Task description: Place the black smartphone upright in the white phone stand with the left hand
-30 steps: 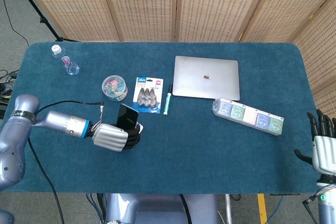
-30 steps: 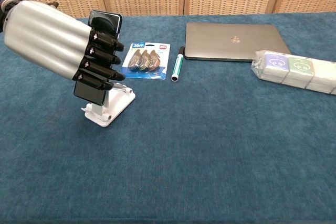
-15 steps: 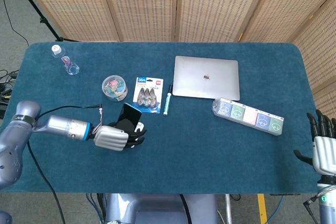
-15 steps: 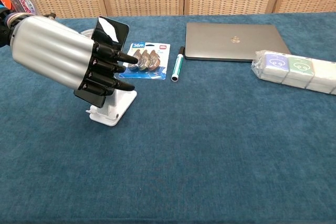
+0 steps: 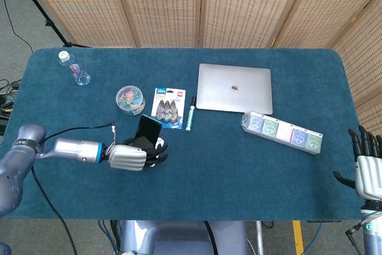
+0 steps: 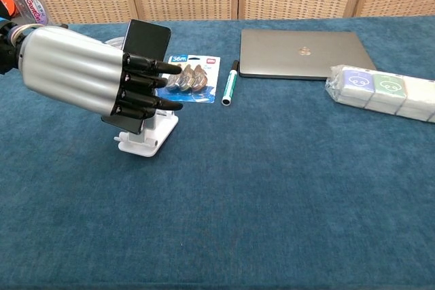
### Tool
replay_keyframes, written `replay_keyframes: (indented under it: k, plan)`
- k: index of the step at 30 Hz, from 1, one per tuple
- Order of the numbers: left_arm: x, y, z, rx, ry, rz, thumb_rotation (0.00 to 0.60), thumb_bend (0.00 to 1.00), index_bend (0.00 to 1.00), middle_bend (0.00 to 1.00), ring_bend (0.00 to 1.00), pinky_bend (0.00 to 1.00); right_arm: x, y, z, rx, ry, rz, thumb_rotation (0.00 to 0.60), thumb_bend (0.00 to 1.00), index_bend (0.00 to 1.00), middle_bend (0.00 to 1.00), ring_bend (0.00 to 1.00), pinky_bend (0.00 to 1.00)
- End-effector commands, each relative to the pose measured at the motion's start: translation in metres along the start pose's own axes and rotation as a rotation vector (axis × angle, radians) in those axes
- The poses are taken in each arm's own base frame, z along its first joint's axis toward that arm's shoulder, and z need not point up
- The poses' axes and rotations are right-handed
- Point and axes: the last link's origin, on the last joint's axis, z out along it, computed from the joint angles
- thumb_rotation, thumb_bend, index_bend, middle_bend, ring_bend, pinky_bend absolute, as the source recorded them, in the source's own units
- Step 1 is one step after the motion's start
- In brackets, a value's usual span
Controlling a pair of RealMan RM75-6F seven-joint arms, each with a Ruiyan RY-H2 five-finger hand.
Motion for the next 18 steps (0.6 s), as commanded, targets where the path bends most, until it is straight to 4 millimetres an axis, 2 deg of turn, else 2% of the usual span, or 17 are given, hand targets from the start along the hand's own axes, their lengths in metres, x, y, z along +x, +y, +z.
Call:
replay_keyframes:
  k: [1,8,18]
  plan:
    - [0.000,0.005,0.002,0.054,-0.023,0.008,0.600,0.21,0.37,0.19,0.28,0.15,0.001,0.000,-0.001,0.002,0.001,0.003,0.600,0.00,0.00,0.00,0.00,0.00]
    - [0.003,0.016,0.008,0.127,-0.060,0.024,0.600,0.21,0.37,0.19,0.28,0.15,0.001,-0.001,-0.002,0.004,-0.004,0.010,0.600,0.00,0.00,0.00,0.00,0.00]
    - [0.012,0.033,0.013,0.141,-0.066,0.037,0.600,0.21,0.37,0.18,0.28,0.15,0.004,-0.001,-0.003,0.008,-0.002,0.019,0.600,0.00,0.00,0.00,0.00,0.00]
